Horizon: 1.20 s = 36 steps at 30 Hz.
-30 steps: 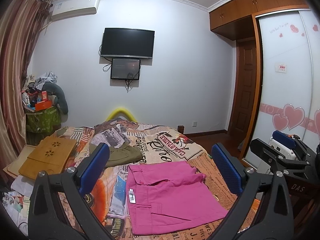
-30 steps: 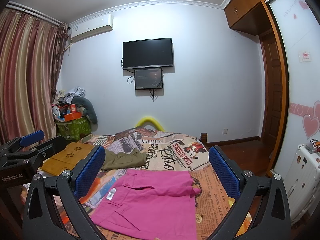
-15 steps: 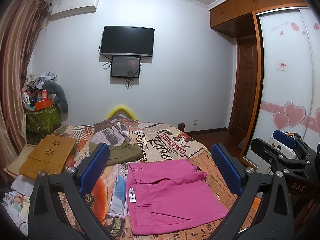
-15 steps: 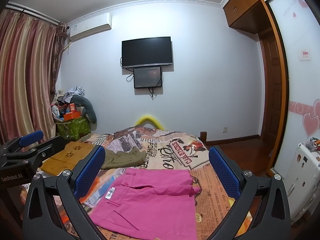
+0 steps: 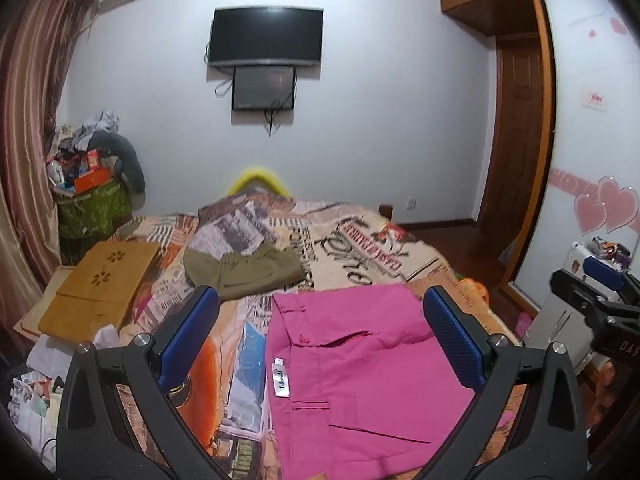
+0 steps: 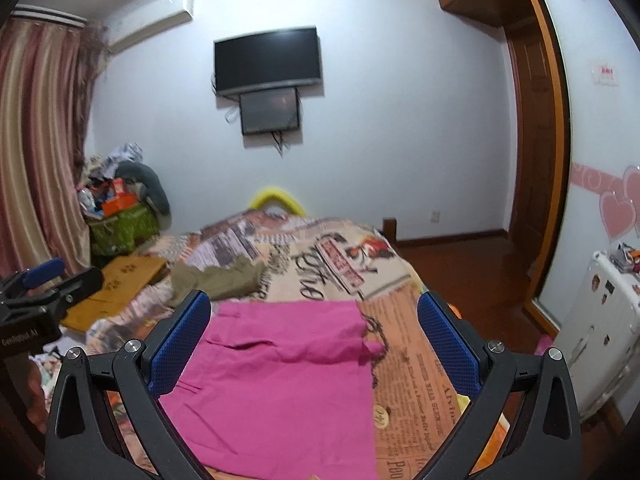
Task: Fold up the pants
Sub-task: 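Lower both grippers onto the pink trousers' waistband and close them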
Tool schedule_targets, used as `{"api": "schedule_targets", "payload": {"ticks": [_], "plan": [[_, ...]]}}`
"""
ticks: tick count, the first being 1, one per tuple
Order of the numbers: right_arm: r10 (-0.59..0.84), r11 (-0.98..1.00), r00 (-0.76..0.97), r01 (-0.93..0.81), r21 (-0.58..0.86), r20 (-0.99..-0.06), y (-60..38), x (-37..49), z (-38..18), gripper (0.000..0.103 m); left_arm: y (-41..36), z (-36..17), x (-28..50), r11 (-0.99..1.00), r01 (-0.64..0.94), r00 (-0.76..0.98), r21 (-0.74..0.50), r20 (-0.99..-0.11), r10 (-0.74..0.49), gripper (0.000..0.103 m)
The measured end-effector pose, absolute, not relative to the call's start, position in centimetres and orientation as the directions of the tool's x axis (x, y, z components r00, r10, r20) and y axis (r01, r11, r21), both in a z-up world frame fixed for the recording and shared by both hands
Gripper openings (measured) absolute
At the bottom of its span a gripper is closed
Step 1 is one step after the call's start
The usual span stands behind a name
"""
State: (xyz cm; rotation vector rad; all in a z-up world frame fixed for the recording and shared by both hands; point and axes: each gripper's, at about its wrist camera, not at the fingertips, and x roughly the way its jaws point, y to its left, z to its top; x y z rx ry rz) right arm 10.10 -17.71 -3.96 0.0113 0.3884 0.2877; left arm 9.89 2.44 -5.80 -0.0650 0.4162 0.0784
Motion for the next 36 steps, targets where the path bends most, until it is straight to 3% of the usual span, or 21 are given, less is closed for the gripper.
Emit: {"api": "schedule_targets", "payload": {"ticks": [8, 14, 21, 28, 33, 36], "plan": [[0.235, 0.968, 0.83, -0.244, 0.049, -0.505, -19.4, 14.6, -7.2, 0.103, 5.1, -10.5, 16.5, 0.994, -0.109, 0.844, -0.007, -0.528, 0.089, 0.103], [0.208, 0.968, 0.76, -0.25, 0.018, -0.616, -20.2, 18.6, -10.8, 0.103, 8.2, -15.6, 22.0, 0.993, -0.102, 0.733, -0.06, -0.679, 0.034, 0.103], [0.214, 0.961, 0.672, -0.277, 0.027, -0.709, -20.5, 22.2, -14.8, 0.103, 9.9, -20.0, 25.1, 0.987, -0.153, 0.662, -0.042, -0.746, 0.071, 0.103], [0.301, 0.94, 0.549, -0.31, 0.144, -0.78, -21.3, 24.5, -18.2, 0.095, 9.5, -22.9, 26.9, 0.996, -0.066, 0.592, -0.06, -0.806, -0.009, 0.102], [0.339, 0.926, 0.5, -0.328, 0.188, -0.797, -20.9, 25.6, -19.3, 0.08, 8.7, -24.0, 27.7, 0.997, -0.022, 0.539, -0.074, -0.841, -0.05, 0.073], [0.353, 0.92, 0.474, -0.335, 0.205, -0.807, -20.7, 26.6, -19.9, 0.069, 8.2, -24.4, 28.1, 0.996, -0.004, 0.514, -0.094, -0.854, -0.079, 0.066]]}}
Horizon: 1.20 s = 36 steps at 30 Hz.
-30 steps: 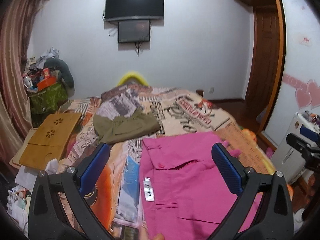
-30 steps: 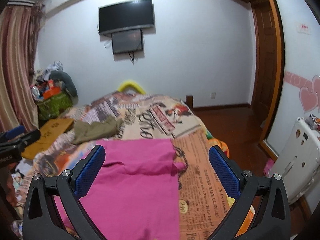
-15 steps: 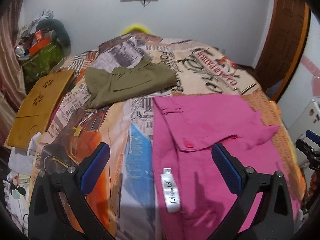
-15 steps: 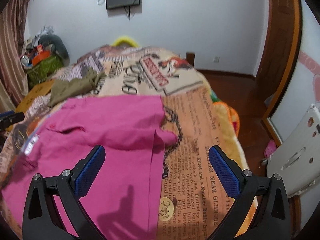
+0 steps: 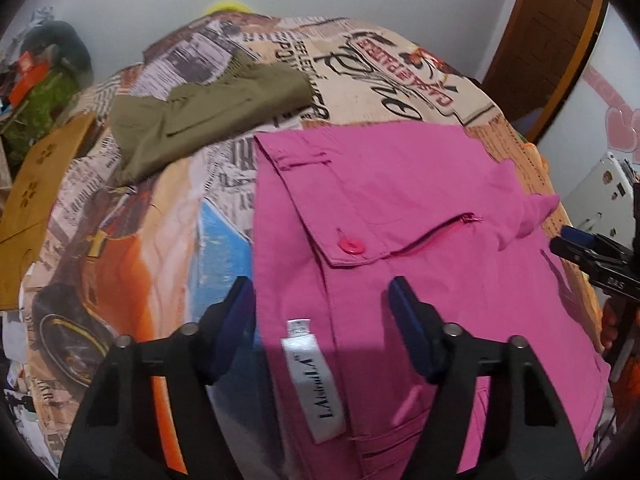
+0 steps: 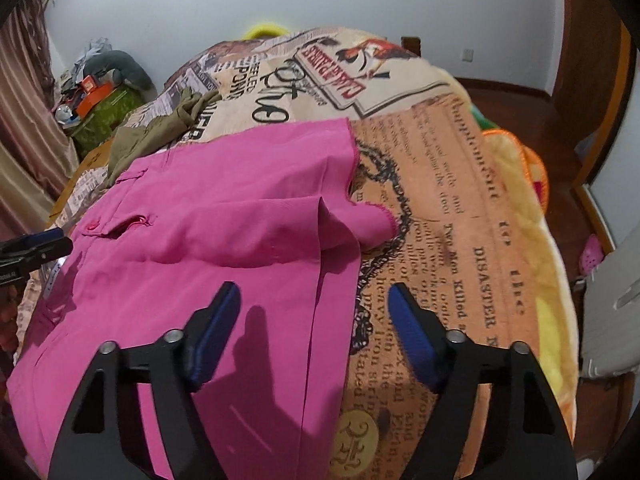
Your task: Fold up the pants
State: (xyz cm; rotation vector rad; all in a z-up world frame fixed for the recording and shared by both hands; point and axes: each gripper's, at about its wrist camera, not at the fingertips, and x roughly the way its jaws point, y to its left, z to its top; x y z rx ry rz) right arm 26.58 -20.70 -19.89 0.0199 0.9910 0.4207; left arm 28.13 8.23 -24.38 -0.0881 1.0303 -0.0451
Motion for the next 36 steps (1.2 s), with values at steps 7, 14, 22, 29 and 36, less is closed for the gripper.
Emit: {"api": "schedule_targets", "payload": {"ticks": [7, 14, 22, 29, 36], "plan": [[0.382, 0.902, 0.435, -0.366, 0.227, -0.815, -20.2, 27.5, -20.9, 0.051, 7.5, -25.3, 28.9, 0.992, 0.023, 0.467, -0.124, -0.876, -0.12, 0.049], [0.418, 0.884, 0.402, -0.388, 0.261, -0.815, -19.7, 28.2, -21.4, 0.031, 8.2, -25.4, 29.0, 0.985, 0.003, 0.455, -0.174, -0.877, -0.156, 0.04], [0.47, 0.863, 0.407, -0.398, 0.312, -0.783, -19.5, 27.6, -20.7, 0.008, 8.5, -25.1, 28.7, 0.977, 0.002, 0.441, -0.214, -0.876, -0.193, 0.03], [0.445, 0.873, 0.399, -0.394, 0.288, -0.802, -19.1, 27.5, -21.0, 0.008, 8.6, -24.7, 28.3, 0.968, 0.018, 0.443, -0.25, -0.866, -0.232, 0.03], [0.457, 0.865, 0.374, -0.4, 0.304, -0.807, -18.9, 27.6, -21.6, 0.012, 7.4, -24.8, 28.4, 0.981, 0.059, 0.451, -0.187, -0.871, -0.194, 0.002]]}}
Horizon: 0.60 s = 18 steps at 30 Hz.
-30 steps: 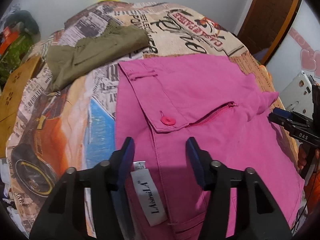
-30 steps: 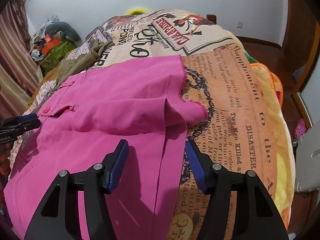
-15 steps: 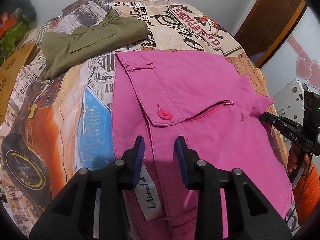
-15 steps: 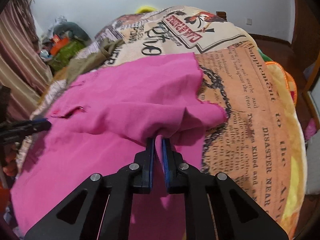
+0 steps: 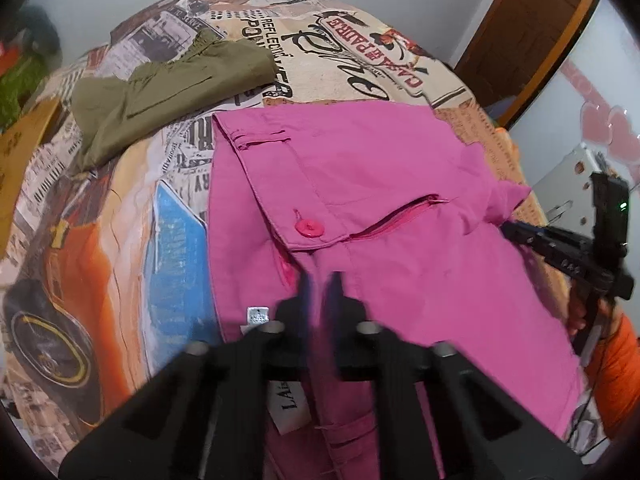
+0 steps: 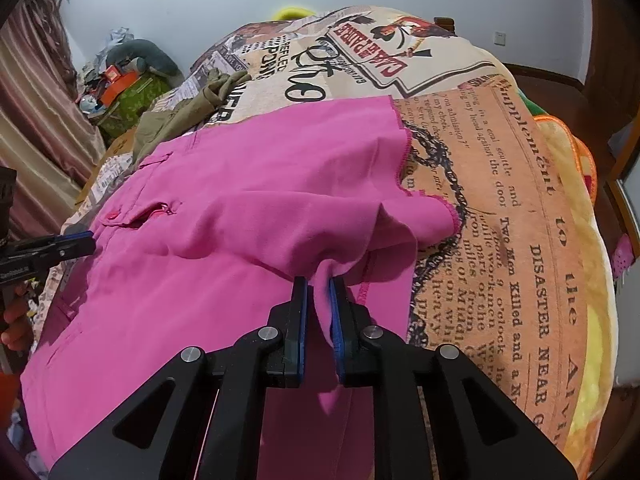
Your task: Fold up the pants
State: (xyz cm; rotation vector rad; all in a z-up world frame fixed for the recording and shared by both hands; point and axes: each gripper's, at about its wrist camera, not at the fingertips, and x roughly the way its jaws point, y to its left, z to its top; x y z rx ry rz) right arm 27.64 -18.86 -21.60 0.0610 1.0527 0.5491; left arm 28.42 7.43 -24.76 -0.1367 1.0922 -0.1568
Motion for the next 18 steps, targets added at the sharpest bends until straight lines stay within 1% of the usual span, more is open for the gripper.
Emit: {"api": "schedule_targets", "payload": {"ticks": [1, 4, 5, 7, 9, 11, 14, 18], "plan": [[0.453, 0.867, 0.379, -0.397, 0.3, -0.807, -18.8, 27.6, -21.6, 0.009, 7.4, -24.8, 28.5, 0.981, 0.063, 0.452, -0.185, -0.871, -0.193, 0.002], [0.444, 0.872, 0.396, -0.395, 0.288, -0.804, -18.8, 27.3, -21.3, 0.008, 7.4, -24.5, 28.6, 0.984, 0.056, 0.46, -0.166, -0.871, -0.173, 0.002], [0.443, 0.873, 0.402, -0.396, 0.284, -0.802, -18.8, 27.3, -21.2, 0.006, 7.4, -24.4, 28.5, 0.987, 0.049, 0.468, -0.153, -0.869, -0.158, 0.002], [0.431, 0.88, 0.426, -0.395, 0.264, -0.796, -18.9, 26.9, -20.8, 0.005, 7.5, -24.1, 28.3, 0.992, 0.035, 0.483, -0.12, -0.867, -0.122, 0.002], [0.415, 0.886, 0.448, -0.398, 0.239, -0.792, -19.0, 26.6, -20.4, 0.004, 7.5, -23.8, 28.1, 0.998, 0.027, 0.498, -0.057, -0.865, -0.063, 0.002], [0.4, 0.887, 0.454, -0.411, 0.211, -0.797, -18.8, 26.4, -20.4, 0.003, 7.6, -23.8, 28.1, 0.999, 0.038, 0.506, -0.019, -0.862, -0.035, 0.002], [0.362, 0.892, 0.453, -0.422, 0.162, -0.815, -18.5, 26.0, -20.8, 0.003, 8.3, -24.4, 28.4, 0.999, 0.023, 0.482, -0.039, -0.875, -0.045, 0.002], [0.352, 0.904, 0.446, -0.39, 0.176, -0.823, -19.3, 26.1, -21.6, 0.003, 8.1, -25.3, 28.7, 0.999, 0.015, 0.469, -0.033, -0.883, -0.036, 0.003]]}}
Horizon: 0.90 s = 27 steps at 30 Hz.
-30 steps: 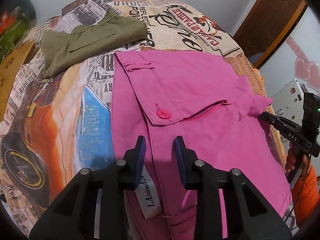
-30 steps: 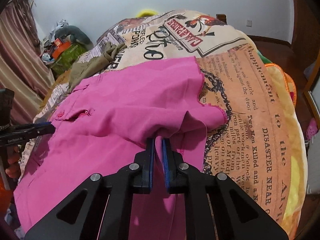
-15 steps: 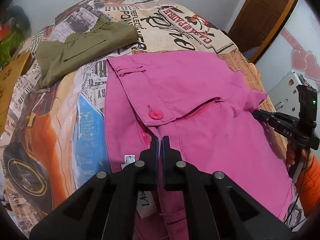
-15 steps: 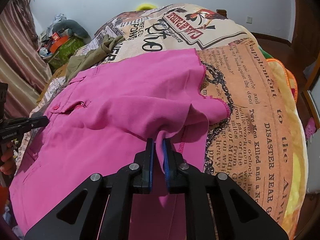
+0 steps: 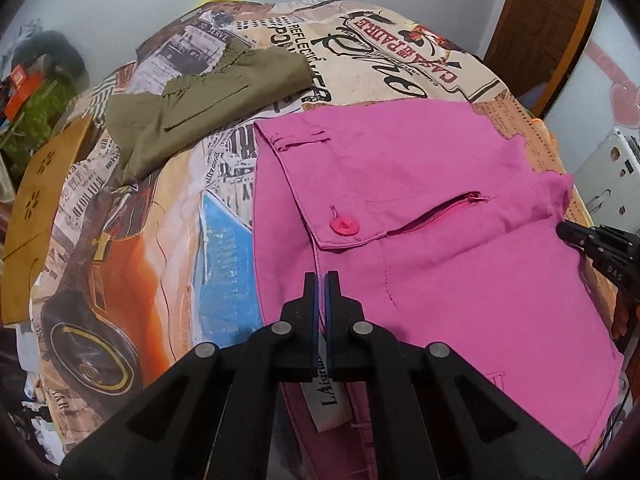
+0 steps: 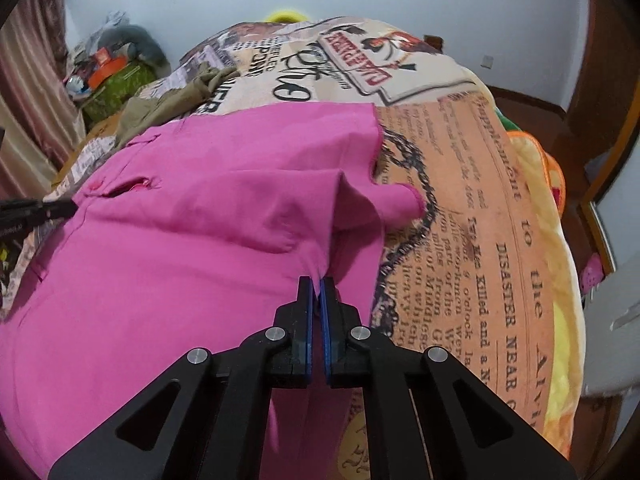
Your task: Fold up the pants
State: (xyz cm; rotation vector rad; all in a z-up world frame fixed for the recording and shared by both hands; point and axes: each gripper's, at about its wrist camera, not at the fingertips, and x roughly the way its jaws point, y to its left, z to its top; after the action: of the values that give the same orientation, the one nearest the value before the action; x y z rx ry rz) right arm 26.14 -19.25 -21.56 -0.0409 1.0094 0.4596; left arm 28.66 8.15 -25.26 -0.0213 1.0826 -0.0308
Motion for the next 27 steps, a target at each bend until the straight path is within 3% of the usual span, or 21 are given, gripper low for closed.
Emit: {"api": "schedule_targets", "payload": {"ticks": [4, 10, 16, 18, 20, 22, 27], "plan": [[0.307, 0.925, 0.444, -0.349, 0.153, -0.842, -20.0, 26.3, -21.8, 0.002, 8.5, -25.5, 28.6, 0.998, 0.011, 0.453, -0.061, -0.889, -0.06, 0.004], [0.357, 0.918, 0.443, -0.33, 0.221, -0.823, -21.9, 26.2, -20.2, 0.003, 9.6, -23.2, 28.4, 0.997, -0.015, 0.484, -0.078, -0.873, -0.061, 0.008], [0.4, 0.912, 0.489, -0.296, 0.284, -0.775, -22.9, 28.6, -17.6, 0.007, 10.9, -21.4, 30.4, 0.992, -0.056, 0.525, -0.11, -0.849, -0.064, 0.026], [0.389, 0.917, 0.501, -0.293, 0.271, -0.773, -22.7, 29.6, -17.2, 0.012, 11.0, -21.4, 31.4, 0.992, -0.06, 0.529, -0.111, -0.846, -0.062, 0.027], [0.375, 0.922, 0.511, -0.294, 0.253, -0.773, -22.2, 30.8, -17.2, 0.03, 11.0, -21.6, 32.3, 0.992, -0.057, 0.526, -0.117, -0.847, -0.07, 0.028], [0.374, 0.921, 0.517, -0.302, 0.244, -0.77, -22.0, 31.5, -17.3, 0.04, 10.9, -22.0, 33.0, 0.992, -0.055, 0.517, -0.117, -0.853, -0.072, 0.028], [0.358, 0.924, 0.49, -0.309, 0.226, -0.795, -21.3, 33.1, -19.1, 0.041, 10.9, -23.9, 34.5, 0.984, -0.052, 0.48, -0.17, -0.868, -0.124, 0.028]]}}
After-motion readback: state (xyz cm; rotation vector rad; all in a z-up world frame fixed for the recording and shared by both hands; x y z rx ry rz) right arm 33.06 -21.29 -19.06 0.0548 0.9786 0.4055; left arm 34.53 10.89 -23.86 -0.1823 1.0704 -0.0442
